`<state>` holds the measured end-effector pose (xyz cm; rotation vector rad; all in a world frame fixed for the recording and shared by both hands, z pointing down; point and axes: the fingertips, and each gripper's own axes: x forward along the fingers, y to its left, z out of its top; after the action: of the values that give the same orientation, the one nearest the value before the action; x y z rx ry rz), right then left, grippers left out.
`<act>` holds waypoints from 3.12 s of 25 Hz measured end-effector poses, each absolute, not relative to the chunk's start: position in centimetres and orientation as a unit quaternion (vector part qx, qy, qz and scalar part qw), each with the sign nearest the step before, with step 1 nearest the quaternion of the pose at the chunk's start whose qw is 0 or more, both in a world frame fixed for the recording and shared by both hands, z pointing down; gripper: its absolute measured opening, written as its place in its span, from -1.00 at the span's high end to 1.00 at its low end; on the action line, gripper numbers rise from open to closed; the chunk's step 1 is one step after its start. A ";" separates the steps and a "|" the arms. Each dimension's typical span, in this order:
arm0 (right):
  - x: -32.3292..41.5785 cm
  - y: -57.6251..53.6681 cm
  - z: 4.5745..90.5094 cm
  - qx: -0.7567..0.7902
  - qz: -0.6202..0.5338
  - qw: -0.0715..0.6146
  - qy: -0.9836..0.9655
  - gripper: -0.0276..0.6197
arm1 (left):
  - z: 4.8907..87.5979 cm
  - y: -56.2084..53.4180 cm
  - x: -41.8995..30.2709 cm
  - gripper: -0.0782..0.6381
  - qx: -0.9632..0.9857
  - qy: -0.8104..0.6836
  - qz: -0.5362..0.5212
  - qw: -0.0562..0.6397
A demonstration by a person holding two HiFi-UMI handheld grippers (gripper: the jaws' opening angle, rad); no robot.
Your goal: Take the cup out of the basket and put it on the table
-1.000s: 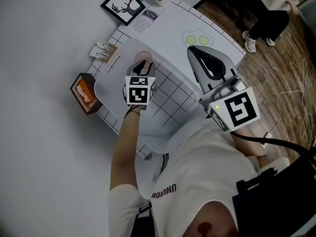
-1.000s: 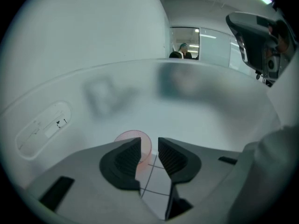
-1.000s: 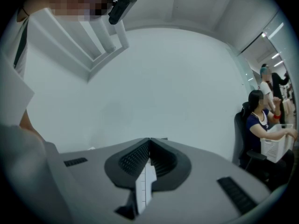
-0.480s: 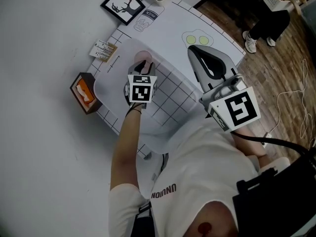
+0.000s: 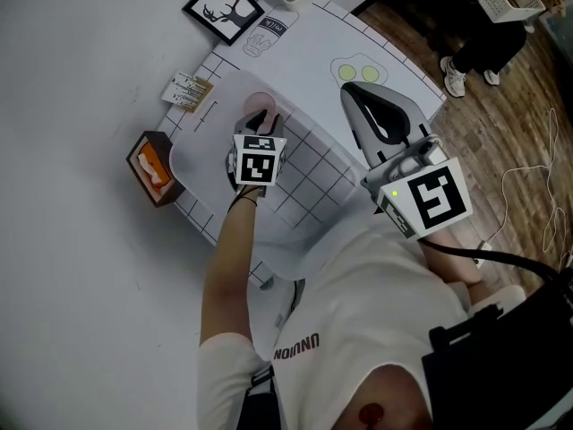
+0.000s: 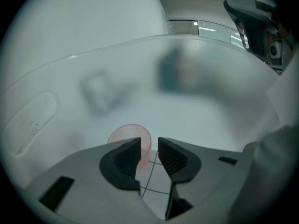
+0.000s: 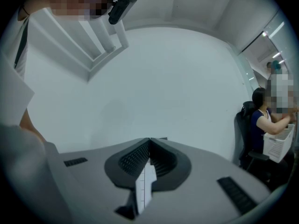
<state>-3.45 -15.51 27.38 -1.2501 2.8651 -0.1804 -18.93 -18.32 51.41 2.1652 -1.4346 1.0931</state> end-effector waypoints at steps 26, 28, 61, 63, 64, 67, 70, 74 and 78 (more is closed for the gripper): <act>-3.4 -15.6 27.3 -0.401 -0.060 0.008 0.914 0.85 | 52.7 -16.5 -18.6 0.54 0.747 -0.462 0.460 0.128; -3.4 -15.6 27.3 -0.402 -0.061 0.008 0.914 0.85 | 52.8 -16.5 -18.6 0.56 0.747 -0.462 0.461 0.129; -3.2 -15.8 27.2 -0.403 -0.059 0.011 0.913 0.85 | 51.8 -17.0 -19.2 0.70 0.743 -0.480 0.452 0.118; -3.2 -15.8 27.1 -0.404 -0.059 0.012 0.913 0.85 | 51.8 -17.0 -19.3 0.70 0.742 -0.482 0.450 0.121; -3.2 -15.9 27.1 -0.405 -0.059 0.012 0.913 0.85 | 51.8 -17.0 -19.3 0.70 0.742 -0.482 0.451 0.121; -3.2 -15.9 27.1 -0.406 -0.059 0.012 0.912 0.85 | 51.7 -17.0 -19.2 0.70 0.742 -0.480 0.452 0.119; -3.2 -15.9 27.1 -0.405 -0.059 0.012 0.912 0.85 | 51.4 -17.0 -19.1 0.70 0.742 -0.481 0.452 0.118; -3.2 -15.9 27.1 -0.405 -0.059 0.013 0.912 0.85 | 50.8 -17.0 -18.9 0.70 0.741 -0.482 0.452 0.117; -3.3 -15.8 27.1 -0.403 -0.059 0.014 0.913 0.85 | 50.1 -16.9 -18.8 0.70 0.740 -0.482 0.456 0.109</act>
<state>-3.33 -15.80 27.13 -1.2539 2.8449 -0.1851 -18.82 -16.88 50.11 2.1759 -1.4185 1.3417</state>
